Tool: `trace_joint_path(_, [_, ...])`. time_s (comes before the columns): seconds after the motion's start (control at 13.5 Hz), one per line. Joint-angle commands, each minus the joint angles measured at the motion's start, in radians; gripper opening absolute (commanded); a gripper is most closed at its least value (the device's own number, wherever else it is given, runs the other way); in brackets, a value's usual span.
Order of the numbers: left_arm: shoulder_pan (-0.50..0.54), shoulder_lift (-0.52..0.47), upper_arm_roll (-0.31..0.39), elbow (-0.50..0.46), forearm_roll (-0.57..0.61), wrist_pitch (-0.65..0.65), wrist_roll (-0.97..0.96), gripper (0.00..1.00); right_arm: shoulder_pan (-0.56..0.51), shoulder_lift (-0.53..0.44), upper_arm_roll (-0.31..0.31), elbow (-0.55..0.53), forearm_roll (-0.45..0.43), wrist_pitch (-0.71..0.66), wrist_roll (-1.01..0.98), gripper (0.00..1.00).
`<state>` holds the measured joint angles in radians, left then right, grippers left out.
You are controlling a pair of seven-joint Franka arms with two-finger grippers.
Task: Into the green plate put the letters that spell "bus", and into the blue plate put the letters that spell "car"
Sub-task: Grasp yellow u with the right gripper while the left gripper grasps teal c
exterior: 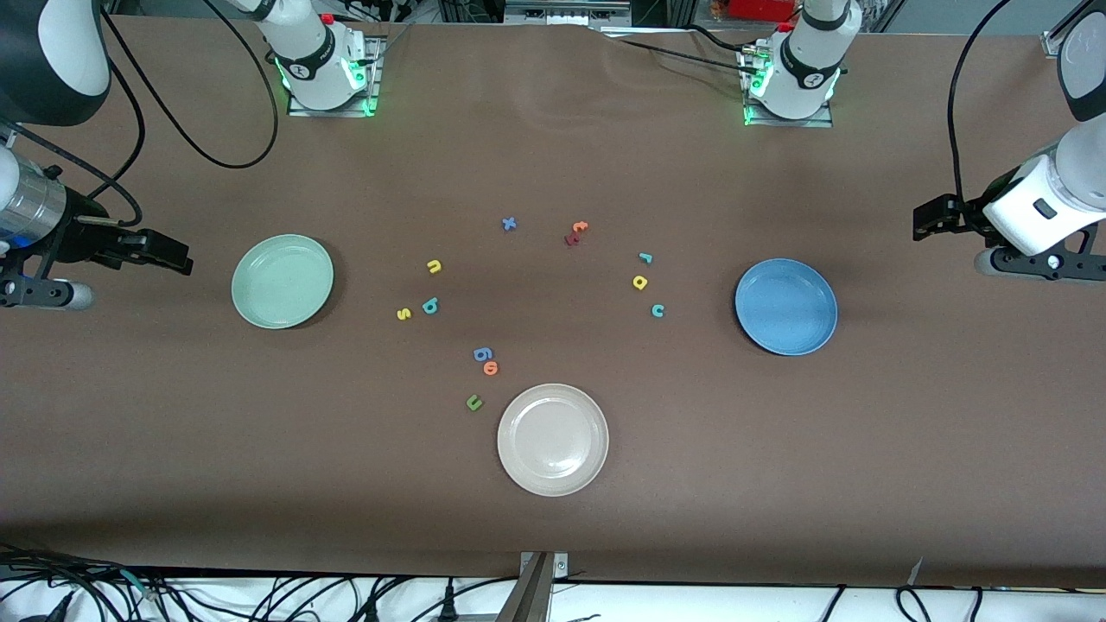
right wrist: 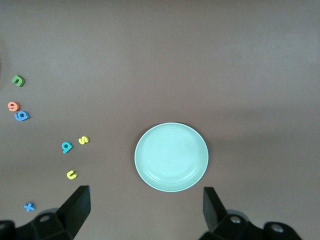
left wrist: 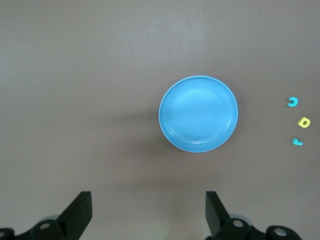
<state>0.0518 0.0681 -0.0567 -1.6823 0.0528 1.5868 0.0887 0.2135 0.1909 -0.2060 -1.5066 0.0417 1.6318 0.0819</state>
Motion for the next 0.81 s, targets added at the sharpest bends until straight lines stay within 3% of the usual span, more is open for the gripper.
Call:
trace_joint_path(0.0, [-0.001,0.016,-0.04,-0.007,-0.031,-0.002,0.003,1.0,0.01,-0.002,0.002,-0.001,-0.01,-0.009,0.024,0.99])
trace_joint_path(0.37, [-0.001,0.081,-0.13,-0.034,-0.14,0.057,-0.121,1.0,0.091,0.045,0.02,-0.001,0.004,0.0,0.243,0.99])
trace_joint_path(0.52, [-0.001,0.079,-0.158,-0.103,-0.175,0.152,-0.165,1.0,0.156,0.067,0.02,-0.003,0.006,0.007,0.368,0.99])
trace_joint_path(0.74, [-0.001,0.081,-0.264,-0.222,-0.174,0.354,-0.312,1.0,0.259,0.111,0.02,-0.01,0.009,0.034,0.545,0.99])
